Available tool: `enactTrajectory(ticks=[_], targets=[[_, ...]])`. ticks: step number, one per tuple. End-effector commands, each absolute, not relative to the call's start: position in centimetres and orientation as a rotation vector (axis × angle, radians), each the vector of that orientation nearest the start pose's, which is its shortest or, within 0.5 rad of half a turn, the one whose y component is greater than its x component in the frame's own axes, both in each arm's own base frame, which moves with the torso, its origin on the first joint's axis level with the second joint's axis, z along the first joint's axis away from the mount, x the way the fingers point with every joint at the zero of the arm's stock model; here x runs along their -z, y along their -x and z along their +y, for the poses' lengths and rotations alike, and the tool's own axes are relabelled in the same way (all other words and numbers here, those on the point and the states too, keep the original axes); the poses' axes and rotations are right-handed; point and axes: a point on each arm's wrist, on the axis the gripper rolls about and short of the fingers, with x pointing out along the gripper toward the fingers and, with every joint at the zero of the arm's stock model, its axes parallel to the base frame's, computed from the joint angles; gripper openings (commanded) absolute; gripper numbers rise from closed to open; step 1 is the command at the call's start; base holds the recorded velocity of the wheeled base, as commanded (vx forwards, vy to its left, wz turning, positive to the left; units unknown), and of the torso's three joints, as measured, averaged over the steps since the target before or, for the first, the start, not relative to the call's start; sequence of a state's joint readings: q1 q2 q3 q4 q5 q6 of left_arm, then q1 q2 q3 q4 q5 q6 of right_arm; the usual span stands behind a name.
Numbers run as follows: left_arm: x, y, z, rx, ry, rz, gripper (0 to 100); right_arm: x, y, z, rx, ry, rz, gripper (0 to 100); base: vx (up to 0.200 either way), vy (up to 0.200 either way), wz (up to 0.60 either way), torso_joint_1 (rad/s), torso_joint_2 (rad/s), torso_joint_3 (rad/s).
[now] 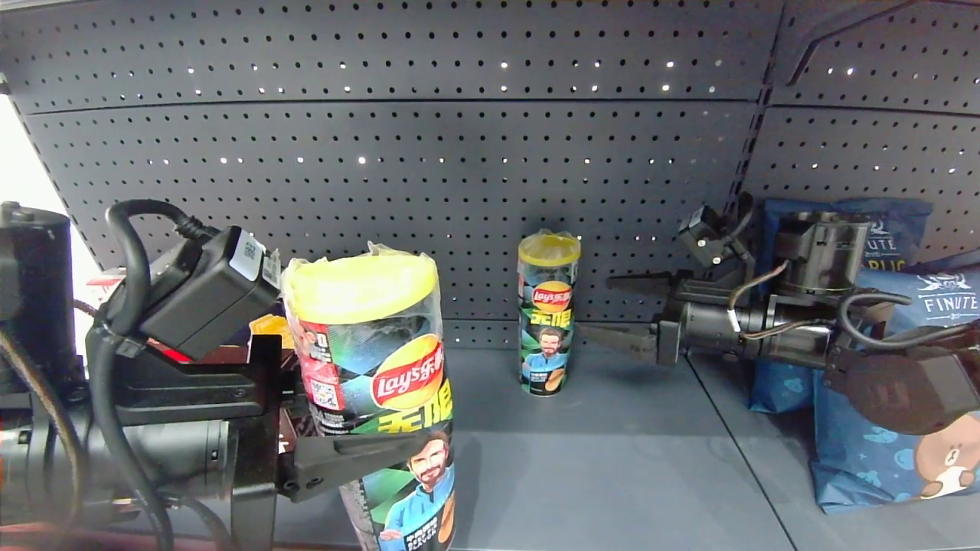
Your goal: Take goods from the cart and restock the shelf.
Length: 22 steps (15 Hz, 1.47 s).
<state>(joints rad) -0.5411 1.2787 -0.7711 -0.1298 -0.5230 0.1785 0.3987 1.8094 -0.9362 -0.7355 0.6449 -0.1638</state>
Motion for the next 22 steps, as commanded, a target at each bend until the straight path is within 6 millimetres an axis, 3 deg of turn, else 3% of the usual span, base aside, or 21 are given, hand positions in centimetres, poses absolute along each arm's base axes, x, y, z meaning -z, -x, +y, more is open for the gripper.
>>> enactTrajectory(ticks=[1,7,10,22], targets=[[-23.1,-16.4,-11.1,1.079,-0.162,0.308,0,-17.5,-31.8,14.8,-1.061,0.126,0.087,100,0.0,0.0,0.0,0.0,0.0,0.0],[-22.9,-16.4,-11.1,1.08,-0.162,0.314,0,-15.1,-34.3,15.8,-1.111,0.117,0.103,100,0.0,0.0,0.0,0.0,0.0,0.0],[-22.8,-16.3,-11.1,1.078,-0.163,0.319,0,-13.8,-36.5,16.9,-1.122,0.115,0.105,100,0.0,0.0,0.0,0.0,0.0,0.0],[-22.1,-16.8,-11.4,1.079,-0.163,0.351,0,-11.5,-39.2,18.7,-1.145,0.099,0.113,100,0.0,0.0,0.0,0.0,0.0,0.0]])
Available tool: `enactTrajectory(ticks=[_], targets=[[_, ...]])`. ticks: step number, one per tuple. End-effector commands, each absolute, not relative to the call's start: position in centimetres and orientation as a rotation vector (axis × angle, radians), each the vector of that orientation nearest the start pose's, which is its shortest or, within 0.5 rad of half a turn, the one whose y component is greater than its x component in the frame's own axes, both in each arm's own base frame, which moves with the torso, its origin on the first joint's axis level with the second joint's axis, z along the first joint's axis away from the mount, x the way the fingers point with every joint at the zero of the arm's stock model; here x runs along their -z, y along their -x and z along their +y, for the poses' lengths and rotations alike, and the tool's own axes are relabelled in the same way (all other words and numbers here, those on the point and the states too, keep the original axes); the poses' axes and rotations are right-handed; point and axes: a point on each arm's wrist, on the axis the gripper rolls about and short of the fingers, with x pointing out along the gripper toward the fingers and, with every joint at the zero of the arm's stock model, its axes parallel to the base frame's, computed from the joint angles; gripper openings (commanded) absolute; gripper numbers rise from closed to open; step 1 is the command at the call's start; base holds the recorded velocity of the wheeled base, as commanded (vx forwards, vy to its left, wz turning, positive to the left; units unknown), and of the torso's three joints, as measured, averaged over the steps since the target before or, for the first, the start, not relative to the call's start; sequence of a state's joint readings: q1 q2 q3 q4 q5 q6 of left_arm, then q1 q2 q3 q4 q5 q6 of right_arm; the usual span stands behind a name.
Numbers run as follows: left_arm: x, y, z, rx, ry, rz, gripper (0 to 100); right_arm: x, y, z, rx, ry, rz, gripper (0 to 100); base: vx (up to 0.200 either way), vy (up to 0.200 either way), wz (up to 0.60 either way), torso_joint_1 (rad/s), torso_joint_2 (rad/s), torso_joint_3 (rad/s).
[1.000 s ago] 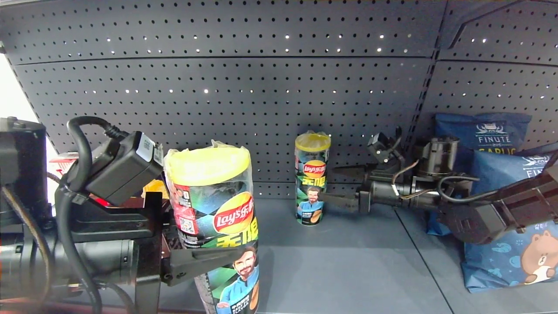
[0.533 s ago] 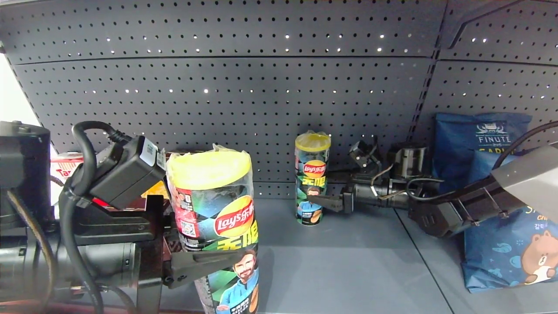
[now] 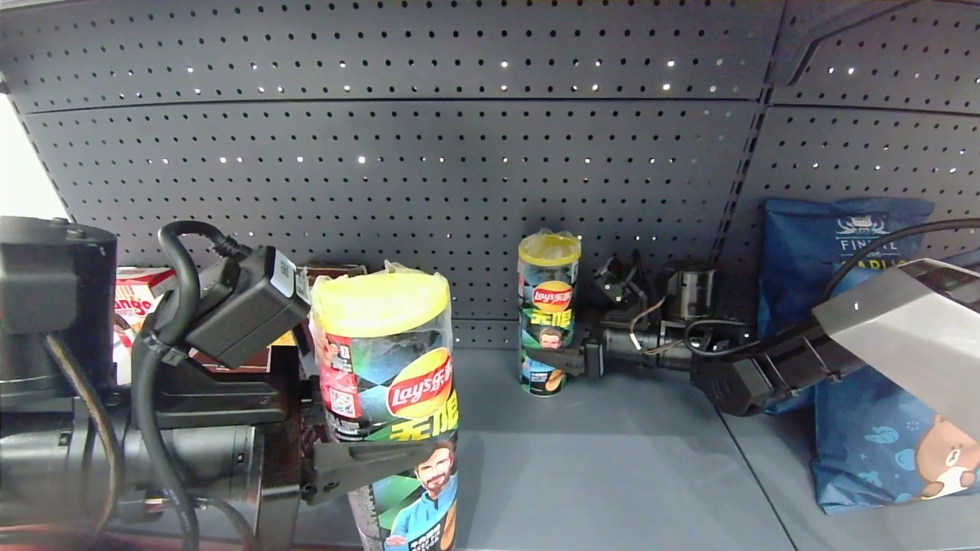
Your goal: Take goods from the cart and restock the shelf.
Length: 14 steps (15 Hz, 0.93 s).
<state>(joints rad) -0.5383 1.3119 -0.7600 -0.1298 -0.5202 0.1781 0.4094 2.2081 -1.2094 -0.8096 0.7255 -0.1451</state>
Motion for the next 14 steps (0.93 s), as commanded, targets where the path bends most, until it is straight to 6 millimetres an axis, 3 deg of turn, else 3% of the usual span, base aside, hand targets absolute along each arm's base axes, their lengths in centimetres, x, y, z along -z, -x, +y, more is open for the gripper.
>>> enactTrajectory(ticks=[1,2,3,8,11,14], targets=[[-22.1,-16.8,-11.4,1.079,-0.163,0.353,0,-11.5,-39.3,18.8,-1.149,0.088,0.118,100,0.0,0.0,0.0,0.0,0.0,0.0],[-22.1,-16.8,-11.4,1.08,-0.162,0.353,0,-11.2,-39.4,18.8,-1.15,0.085,0.121,100,0.0,0.0,0.0,0.0,0.0,0.0],[-21.9,-16.8,-11.3,1.08,-0.162,0.359,0,-11.3,-39.5,18.8,-1.149,0.087,0.103,0,0.0,0.0,0.0,0.0,0.0,0.0],[-21.8,-16.8,-11.3,1.078,-0.164,0.362,0,-11.9,-38.6,19.8,-1.173,0.079,0.097,0,0.0,0.0,0.0,0.0,0.0,0.0],[-21.8,-16.8,-11.3,1.078,-0.164,0.362,0,-14.0,-36.2,19.8,-1.192,0.084,0.076,0,0.0,0.0,0.0,0.0,0.0,0.0],[-22.0,-17.2,-11.0,1.055,-0.158,0.328,0,-15.6,-32.5,19.5,-1.196,0.09,0.08,0,0.0,0.0,0.0,0.0,0.0,0.0]])
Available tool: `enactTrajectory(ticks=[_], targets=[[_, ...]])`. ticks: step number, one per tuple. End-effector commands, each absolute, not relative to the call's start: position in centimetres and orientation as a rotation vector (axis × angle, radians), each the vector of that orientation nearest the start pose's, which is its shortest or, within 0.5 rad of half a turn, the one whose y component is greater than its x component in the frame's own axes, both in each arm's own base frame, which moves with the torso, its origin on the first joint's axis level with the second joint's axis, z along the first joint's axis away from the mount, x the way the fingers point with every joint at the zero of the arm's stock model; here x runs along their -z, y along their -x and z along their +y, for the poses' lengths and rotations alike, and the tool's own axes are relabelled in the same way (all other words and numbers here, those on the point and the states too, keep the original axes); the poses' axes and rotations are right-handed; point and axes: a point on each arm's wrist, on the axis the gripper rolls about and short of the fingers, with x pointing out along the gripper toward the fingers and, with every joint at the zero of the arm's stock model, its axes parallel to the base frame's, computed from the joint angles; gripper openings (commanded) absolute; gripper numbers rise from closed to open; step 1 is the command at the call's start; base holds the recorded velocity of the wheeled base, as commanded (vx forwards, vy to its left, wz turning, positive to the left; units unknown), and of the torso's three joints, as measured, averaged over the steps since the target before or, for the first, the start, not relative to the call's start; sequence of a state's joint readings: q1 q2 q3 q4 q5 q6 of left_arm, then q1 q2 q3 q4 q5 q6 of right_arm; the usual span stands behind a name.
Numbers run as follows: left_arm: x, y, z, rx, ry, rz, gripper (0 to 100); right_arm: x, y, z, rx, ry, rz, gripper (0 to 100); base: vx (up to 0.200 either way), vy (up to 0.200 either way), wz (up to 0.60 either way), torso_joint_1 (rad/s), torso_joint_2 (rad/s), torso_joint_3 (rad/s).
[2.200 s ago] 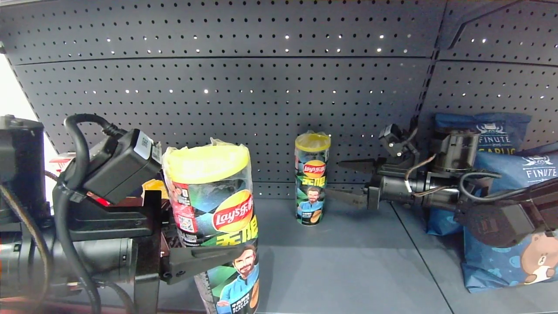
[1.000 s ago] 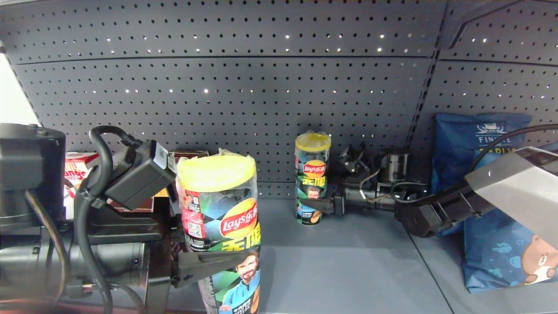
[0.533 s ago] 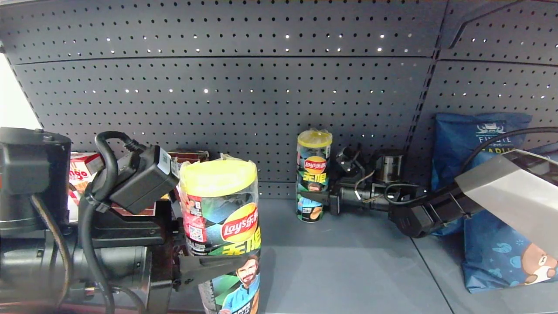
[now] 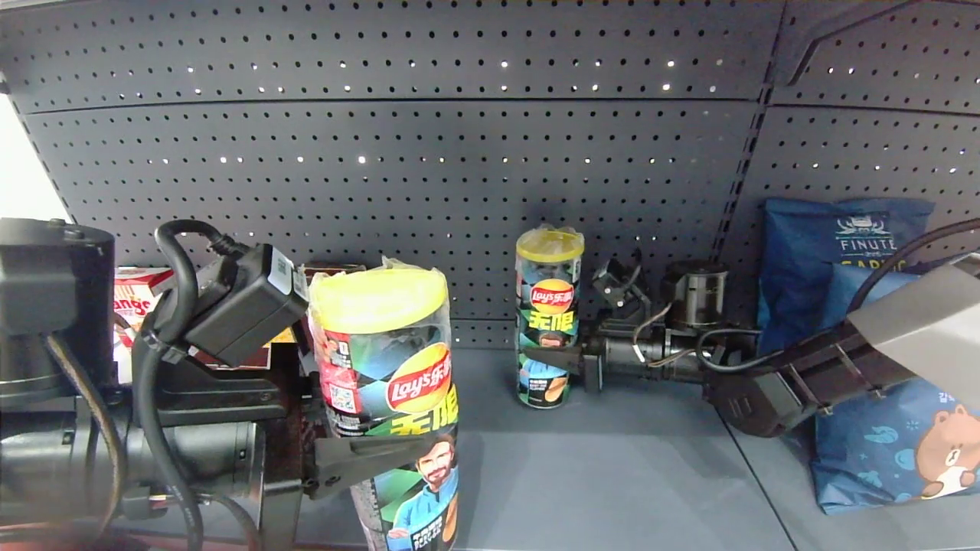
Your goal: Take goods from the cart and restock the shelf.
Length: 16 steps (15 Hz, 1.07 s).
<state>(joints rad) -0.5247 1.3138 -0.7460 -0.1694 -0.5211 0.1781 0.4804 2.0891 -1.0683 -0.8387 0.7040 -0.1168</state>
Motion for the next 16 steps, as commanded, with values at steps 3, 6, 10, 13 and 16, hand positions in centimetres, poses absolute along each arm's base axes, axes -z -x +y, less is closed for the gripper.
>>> enactTrajectory(ticks=[3,6,10,13,16], targets=[[-22.2,-17.2,-10.9,1.052,-0.157,0.32,0,-16.2,-29.6,19.7,-1.179,0.098,0.058,0,0.0,0.0,0.0,0.0,0.0,0.0],[-22.1,-17.2,-10.9,1.052,-0.158,0.324,0,-15.5,-26.8,19.0,-1.208,0.098,0.078,0,0.0,0.0,0.0,0.0,0.0,0.0],[-22.1,-17.3,-10.9,1.048,-0.158,0.325,0,-13.3,-23.8,18.1,-1.232,0.097,0.092,0,0.0,0.0,0.0,0.0,0.0,0.0],[-21.8,-17.5,-11.1,1.045,-0.158,0.338,0,-11.6,-22.5,17.4,-1.241,0.096,0.124,0,0.0,0.0,0.0,0.0,0.0,0.0],[-21.8,-17.9,-11.2,1.044,-0.159,0.342,0,-11.0,-22.6,17.5,-1.242,0.095,0.138,0,0.0,0.0,0.0,0.0,0.0,0.0]])
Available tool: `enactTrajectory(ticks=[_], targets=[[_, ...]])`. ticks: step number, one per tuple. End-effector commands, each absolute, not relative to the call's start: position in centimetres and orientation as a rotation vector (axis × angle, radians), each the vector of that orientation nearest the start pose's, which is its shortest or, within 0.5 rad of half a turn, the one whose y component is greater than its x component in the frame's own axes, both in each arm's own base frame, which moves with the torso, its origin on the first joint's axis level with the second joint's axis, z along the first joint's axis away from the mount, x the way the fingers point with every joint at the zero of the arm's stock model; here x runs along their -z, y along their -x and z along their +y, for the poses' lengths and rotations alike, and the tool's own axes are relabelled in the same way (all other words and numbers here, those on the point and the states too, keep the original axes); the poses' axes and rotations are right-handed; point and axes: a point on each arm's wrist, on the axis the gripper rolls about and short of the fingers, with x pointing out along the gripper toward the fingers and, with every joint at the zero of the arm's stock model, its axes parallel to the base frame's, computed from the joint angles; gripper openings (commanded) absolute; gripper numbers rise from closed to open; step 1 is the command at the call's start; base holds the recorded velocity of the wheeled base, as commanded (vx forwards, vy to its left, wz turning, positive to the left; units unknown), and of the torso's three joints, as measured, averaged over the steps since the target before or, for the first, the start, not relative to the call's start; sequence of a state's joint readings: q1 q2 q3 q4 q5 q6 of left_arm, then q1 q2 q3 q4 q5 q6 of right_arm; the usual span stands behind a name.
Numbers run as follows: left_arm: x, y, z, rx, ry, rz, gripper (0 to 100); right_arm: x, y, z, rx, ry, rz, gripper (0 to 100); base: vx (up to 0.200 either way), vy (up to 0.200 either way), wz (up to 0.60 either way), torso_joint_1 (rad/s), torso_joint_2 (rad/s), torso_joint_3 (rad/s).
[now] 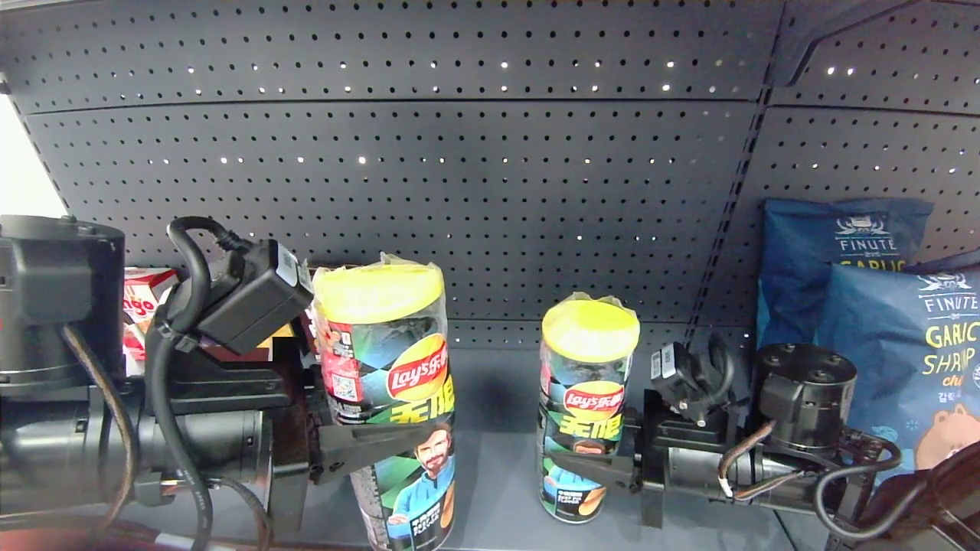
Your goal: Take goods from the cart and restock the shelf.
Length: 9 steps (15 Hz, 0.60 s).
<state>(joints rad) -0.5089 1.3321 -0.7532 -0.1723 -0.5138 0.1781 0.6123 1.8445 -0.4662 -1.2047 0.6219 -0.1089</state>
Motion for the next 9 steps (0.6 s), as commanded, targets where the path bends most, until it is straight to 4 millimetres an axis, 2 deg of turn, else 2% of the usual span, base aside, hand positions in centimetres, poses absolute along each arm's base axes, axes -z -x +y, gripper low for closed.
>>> enactTrajectory(ticks=[1,6,9], targets=[[-21.8,-17.9,-11.3,1.044,-0.159,0.343,0,-10.9,-22.6,17.5,-1.242,0.093,0.139,0,0.0,0.0,0.0,0.0,0.0,0.0],[-21.5,-17.8,-11.2,1.044,-0.159,0.353,0,-9.6,-23.6,18.2,-1.242,0.095,0.141,0,0.0,0.0,0.0,0.0,0.0,0.0],[-21.5,-17.8,-11.2,1.045,-0.158,0.354,0,-9.6,-24.1,18.4,-1.236,0.091,0.134,0,0.0,0.0,0.0,0.0,0.0,0.0]])
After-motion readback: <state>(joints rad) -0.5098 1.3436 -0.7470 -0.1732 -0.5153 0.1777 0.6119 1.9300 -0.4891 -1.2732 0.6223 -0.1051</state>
